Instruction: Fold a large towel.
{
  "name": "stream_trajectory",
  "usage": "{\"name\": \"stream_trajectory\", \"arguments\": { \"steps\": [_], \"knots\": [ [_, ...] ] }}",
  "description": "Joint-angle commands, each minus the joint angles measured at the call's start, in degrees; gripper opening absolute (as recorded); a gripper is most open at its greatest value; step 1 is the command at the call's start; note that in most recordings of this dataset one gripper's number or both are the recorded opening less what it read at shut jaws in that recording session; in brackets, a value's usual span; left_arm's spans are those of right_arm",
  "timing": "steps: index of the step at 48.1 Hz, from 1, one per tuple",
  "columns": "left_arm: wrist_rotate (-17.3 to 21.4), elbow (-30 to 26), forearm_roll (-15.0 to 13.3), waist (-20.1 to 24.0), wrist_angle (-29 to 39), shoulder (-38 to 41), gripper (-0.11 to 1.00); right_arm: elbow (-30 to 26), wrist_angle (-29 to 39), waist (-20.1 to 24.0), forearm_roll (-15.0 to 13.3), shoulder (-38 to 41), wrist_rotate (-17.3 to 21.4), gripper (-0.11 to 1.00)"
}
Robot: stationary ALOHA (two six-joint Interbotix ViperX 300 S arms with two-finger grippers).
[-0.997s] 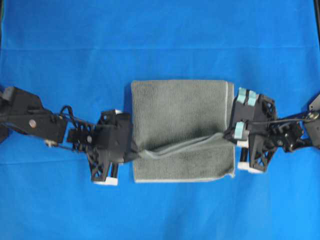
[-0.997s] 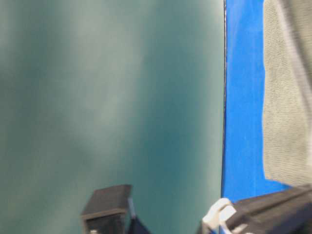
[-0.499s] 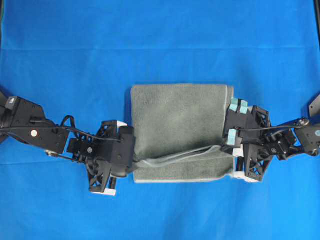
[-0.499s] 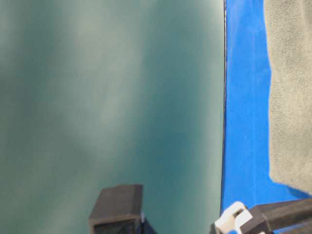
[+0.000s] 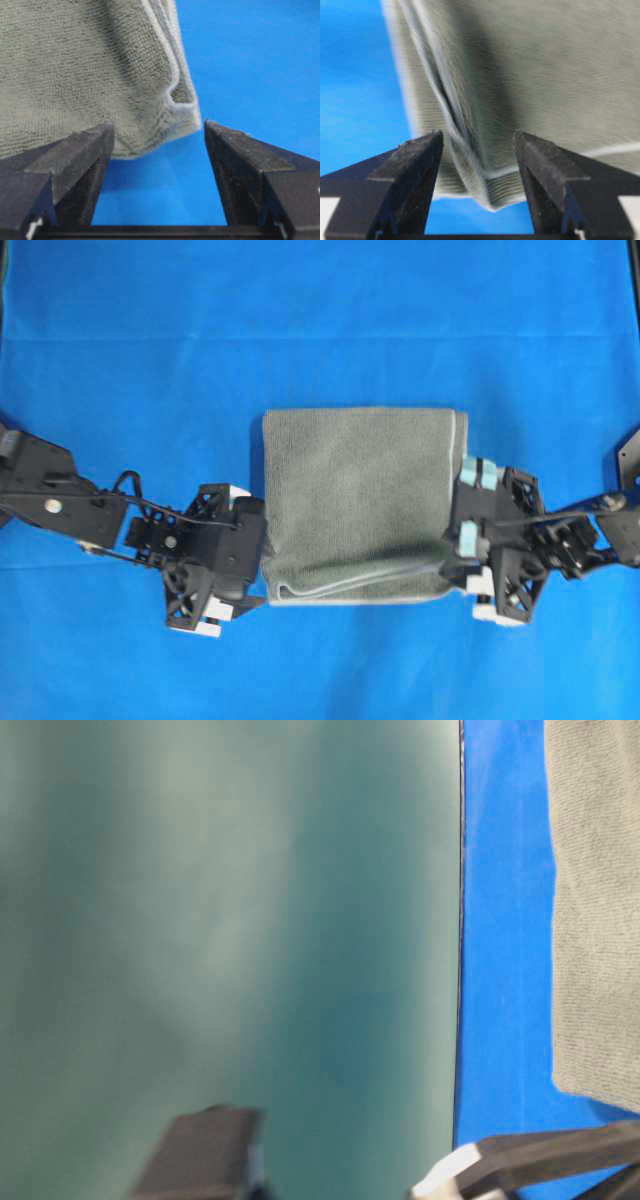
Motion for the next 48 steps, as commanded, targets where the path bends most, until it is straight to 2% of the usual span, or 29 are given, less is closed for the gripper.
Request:
{"name": "stream_trajectory", "arguments": {
  "steps": [1, 8, 11, 20, 24, 28, 41, 48],
  "knots": [
    [0.2, -0.9, -0.1, -0.4, 2.1, -5.4, 0.68, -2.5, 1.5, 2.8, 0.2, -3.3, -0.1, 0.6],
    [0.5, -0.4, 0.0, -0.5, 5.5, -13.3, 0.68, -4.2, 6.6, 4.8, -0.2, -8.5, -0.2, 0.6],
    [1.1, -0.2, 0.2, -0.5, 6.4, -17.0, 0.67, -4.6, 9.0, 4.8, -1.1, -11.1, -0.3, 0.59],
    [5.2, 2.5, 0.2, 0.9, 6.9, -28.9, 0.67, -4.2, 14.4, 4.8, -9.9, -20.1, -0.2, 0.59],
    [6.2, 4.3, 0.2, 2.5, 6.9, -33.9, 0.67, -3.5, 15.4, 4.9, -14.4, -25.0, -0.1, 0.59],
    [6.8, 6.7, 0.2, 4.6, 7.1, -39.4, 0.67, -2.6, 16.1, 4.8, -17.5, -29.5, -0.1, 0.59],
    [6.9, 13.9, 0.2, 9.4, 10.8, -56.2, 0.67, 1.8, 23.7, 4.8, -23.3, -42.7, 0.0, 0.59],
    [6.5, 20.2, 0.2, 12.7, 11.5, -64.6, 0.67, 6.8, 26.0, 4.7, -26.0, -49.2, 2.6, 0.59]
  ]
}}
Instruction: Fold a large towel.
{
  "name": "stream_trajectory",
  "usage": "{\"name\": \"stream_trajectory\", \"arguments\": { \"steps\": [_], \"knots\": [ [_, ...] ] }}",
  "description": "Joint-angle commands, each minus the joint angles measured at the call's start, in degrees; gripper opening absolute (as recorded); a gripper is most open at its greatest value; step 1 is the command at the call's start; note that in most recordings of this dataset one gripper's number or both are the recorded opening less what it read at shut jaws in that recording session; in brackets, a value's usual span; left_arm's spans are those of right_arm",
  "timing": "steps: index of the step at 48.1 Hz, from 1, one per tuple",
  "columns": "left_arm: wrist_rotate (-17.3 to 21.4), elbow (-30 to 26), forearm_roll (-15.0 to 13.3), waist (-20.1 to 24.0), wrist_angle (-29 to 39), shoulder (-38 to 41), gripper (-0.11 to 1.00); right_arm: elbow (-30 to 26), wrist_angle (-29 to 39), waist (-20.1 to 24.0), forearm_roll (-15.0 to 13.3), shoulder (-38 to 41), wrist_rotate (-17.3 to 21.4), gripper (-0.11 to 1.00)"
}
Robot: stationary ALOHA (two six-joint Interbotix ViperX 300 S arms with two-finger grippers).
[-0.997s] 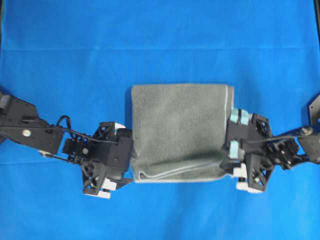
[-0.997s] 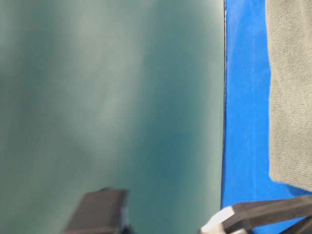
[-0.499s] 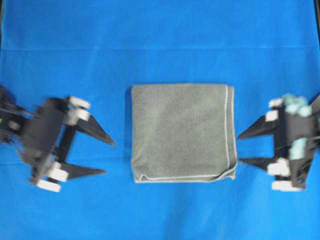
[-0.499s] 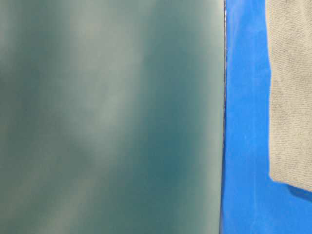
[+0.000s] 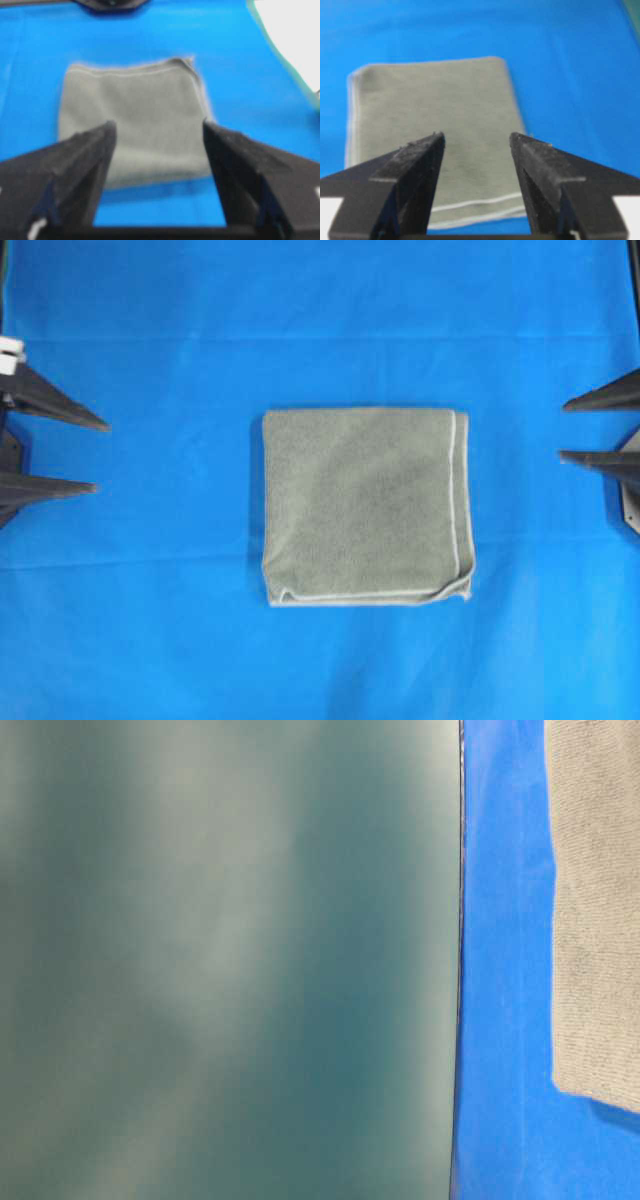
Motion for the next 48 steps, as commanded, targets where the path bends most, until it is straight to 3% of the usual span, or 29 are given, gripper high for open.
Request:
{"name": "stream_trajectory", "arguments": {
  "steps": [1, 11, 18, 25, 32, 48],
  "knots": [
    [-0.4, 2.4, 0.0, 2.5, 0.4, -4.4, 0.67, 1.8, 0.9, 0.1, -2.2, -3.3, 1.9, 0.59],
    [-1.0, 9.8, -0.2, 7.8, 4.3, -13.3, 0.64, 9.5, 4.1, 0.0, -7.8, -10.2, 10.8, 0.59],
    [-2.4, 13.3, -0.3, 10.7, 5.6, -16.8, 0.61, 13.9, 7.9, 0.0, -9.9, -9.8, 19.3, 0.59],
    [-3.0, 13.9, -0.3, 11.4, 5.6, -17.1, 0.6, 15.9, 10.5, 0.0, -10.7, -6.9, 25.1, 0.58],
    [-3.1, 13.9, -0.3, 11.4, 5.6, -17.1, 0.6, 16.5, 10.4, 0.0, -10.8, -5.2, 27.6, 0.53],
    [-3.1, 14.0, -0.3, 11.4, 5.5, -17.0, 0.6, 16.3, 6.6, 0.0, -10.8, -5.9, 27.7, 0.52]
  ]
}}
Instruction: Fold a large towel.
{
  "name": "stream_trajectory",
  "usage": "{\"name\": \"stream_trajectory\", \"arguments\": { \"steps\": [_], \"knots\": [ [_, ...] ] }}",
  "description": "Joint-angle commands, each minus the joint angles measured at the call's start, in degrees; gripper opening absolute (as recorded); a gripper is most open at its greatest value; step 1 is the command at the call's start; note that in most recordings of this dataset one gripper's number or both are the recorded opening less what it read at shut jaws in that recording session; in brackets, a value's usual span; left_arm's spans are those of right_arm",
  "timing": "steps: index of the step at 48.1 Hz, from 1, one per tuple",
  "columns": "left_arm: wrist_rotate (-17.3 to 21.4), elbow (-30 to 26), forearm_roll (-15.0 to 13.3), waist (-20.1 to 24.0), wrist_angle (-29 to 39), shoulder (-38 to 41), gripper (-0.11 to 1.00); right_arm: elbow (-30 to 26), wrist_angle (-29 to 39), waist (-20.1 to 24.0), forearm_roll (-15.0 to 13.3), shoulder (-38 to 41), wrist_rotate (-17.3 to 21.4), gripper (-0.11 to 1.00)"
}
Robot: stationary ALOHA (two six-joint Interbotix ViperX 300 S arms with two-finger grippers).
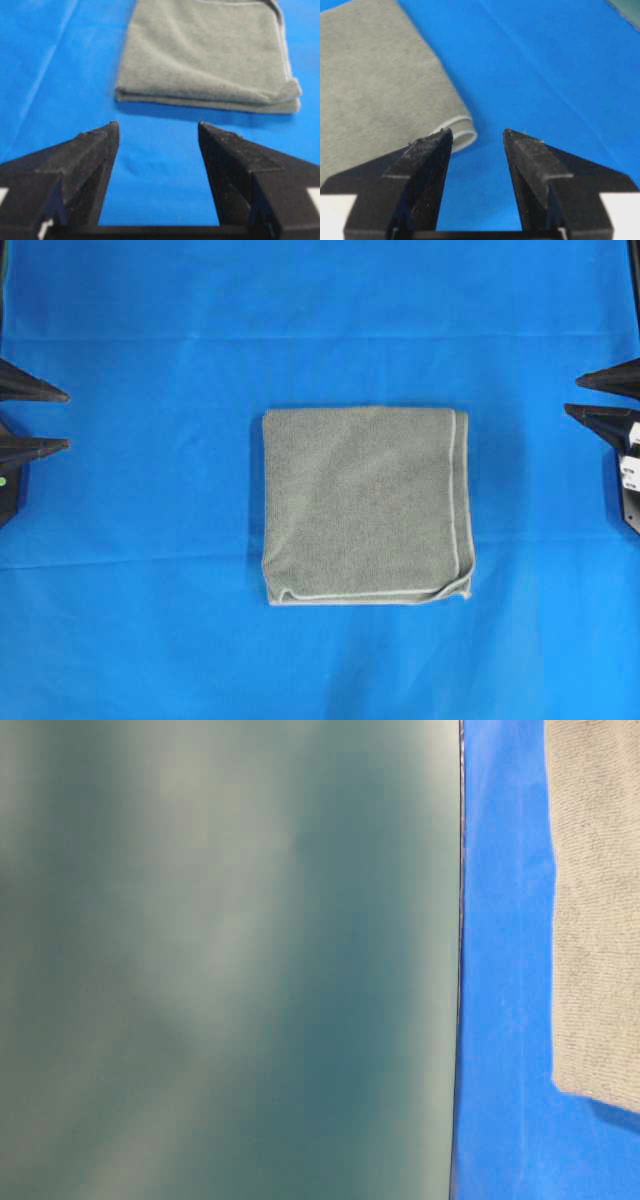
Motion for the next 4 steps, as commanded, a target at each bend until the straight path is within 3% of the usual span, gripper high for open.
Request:
{"name": "stream_trajectory", "arguments": {
  "steps": [1, 4],
  "knots": [
    [0.1, -0.6, -0.1, 0.1, -0.3, 0.4, 0.6, -1.0, -0.5, 0.1, -0.5, 0.4, 0.1, 0.52],
    [0.0, -0.6, -0.1, 0.1, -0.3, 0.4, 0.6, -1.0, -0.5, 0.1, -0.5, 0.5, 0.1, 0.52]
  ]
}}
